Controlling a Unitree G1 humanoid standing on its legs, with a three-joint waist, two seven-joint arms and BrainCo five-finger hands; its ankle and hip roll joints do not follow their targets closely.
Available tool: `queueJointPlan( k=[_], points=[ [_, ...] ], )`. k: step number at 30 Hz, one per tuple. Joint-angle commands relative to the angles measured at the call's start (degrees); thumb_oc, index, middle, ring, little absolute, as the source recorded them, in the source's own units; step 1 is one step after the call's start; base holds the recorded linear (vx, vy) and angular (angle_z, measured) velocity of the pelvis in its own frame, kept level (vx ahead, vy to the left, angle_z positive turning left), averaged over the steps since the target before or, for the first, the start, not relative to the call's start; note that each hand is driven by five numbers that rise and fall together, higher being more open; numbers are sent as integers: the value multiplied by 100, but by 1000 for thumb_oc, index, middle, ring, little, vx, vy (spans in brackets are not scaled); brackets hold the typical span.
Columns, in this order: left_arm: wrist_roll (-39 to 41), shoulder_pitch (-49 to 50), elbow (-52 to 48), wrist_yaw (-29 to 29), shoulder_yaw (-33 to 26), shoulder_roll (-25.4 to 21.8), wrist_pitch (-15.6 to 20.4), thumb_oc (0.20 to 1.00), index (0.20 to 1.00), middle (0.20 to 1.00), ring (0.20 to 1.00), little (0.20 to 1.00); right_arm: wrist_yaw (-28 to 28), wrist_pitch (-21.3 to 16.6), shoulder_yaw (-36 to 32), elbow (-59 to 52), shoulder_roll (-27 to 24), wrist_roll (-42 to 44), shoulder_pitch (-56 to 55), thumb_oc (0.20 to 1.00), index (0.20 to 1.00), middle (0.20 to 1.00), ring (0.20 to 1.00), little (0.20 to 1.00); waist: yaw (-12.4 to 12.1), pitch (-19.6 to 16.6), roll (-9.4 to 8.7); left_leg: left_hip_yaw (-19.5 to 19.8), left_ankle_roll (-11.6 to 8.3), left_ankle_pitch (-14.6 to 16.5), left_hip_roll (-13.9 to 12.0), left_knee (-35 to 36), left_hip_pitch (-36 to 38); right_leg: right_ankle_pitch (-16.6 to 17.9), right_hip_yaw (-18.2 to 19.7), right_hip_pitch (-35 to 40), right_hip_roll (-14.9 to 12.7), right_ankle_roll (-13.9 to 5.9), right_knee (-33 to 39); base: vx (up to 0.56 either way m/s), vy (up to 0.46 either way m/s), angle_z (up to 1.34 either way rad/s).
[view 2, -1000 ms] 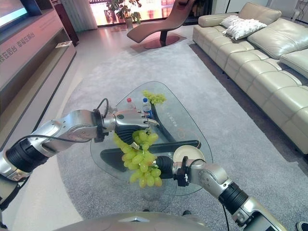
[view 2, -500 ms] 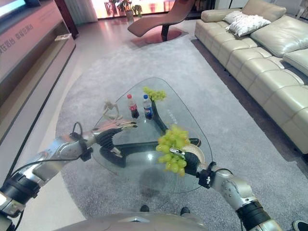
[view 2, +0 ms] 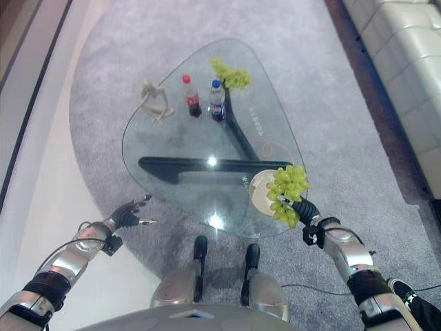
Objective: Pick up fruits into the plate
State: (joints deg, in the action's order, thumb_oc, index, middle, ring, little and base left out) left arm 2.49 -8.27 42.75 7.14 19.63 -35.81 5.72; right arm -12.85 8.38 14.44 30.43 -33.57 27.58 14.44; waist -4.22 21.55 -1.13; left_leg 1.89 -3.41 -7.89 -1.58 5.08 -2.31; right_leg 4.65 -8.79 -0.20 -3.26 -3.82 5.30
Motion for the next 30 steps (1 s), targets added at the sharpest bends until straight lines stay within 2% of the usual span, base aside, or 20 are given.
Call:
queueJointPlan(
  k=[1, 7, 14, 22, 30],
  points=[
    [296, -540, 468, -205, 131, 306, 94, 1000, 1000, 1000, 1000, 1000, 513, -382, -21, 98, -516, -440, 1061, 200, 200, 200, 200, 200, -110, 359, 137, 86, 117, 1099, 126, -657, -62, -652, -76, -237, -160, -186, -828, -121, -6, 15],
    [498, -714, 1357, -413, 518, 796, 228, 1000, 1000, 1000, 1000, 1000, 868, -375, 42, 1260, -855, -928, 2213, 200, 200, 200, 200, 200, -162, 823, 421, 339, 87, 952, 229, -796, -579, -745, -245, -811, -193, -44, -1201, -104, 30, 22],
    [688, -646, 1586, -699, 732, 1128, 301, 1000, 1000, 1000, 1000, 1000, 1108, -154, 184, 1978, -959, -1176, 2781, 200, 200, 200, 200, 200, -181, 824, 646, 489, 120, 876, 343, -925, -1121, -852, -349, -1524, -251, 78, -1605, -23, 58, 9],
    [738, -783, 1253, -823, 847, 1186, 358, 1000, 1000, 1000, 1000, 1000, 1333, 160, 255, 2593, -792, -1516, 2937, 200, 200, 200, 200, 200, -219, 824, 772, 457, 159, 875, 421, -1081, -1441, -862, -353, -1914, -333, 83, -1823, -6, 35, 4],
    [779, -961, 1031, -966, 1046, 1233, 288, 1000, 1000, 1000, 1000, 1000, 1528, 175, 382, 3226, -615, -1768, 3020, 200, 200, 200, 200, 200, -236, 824, 832, 393, 207, 874, 451, -1157, -1667, -792, -323, -2172, -377, 34, -1878, -26, 8, 1]
  ],
)
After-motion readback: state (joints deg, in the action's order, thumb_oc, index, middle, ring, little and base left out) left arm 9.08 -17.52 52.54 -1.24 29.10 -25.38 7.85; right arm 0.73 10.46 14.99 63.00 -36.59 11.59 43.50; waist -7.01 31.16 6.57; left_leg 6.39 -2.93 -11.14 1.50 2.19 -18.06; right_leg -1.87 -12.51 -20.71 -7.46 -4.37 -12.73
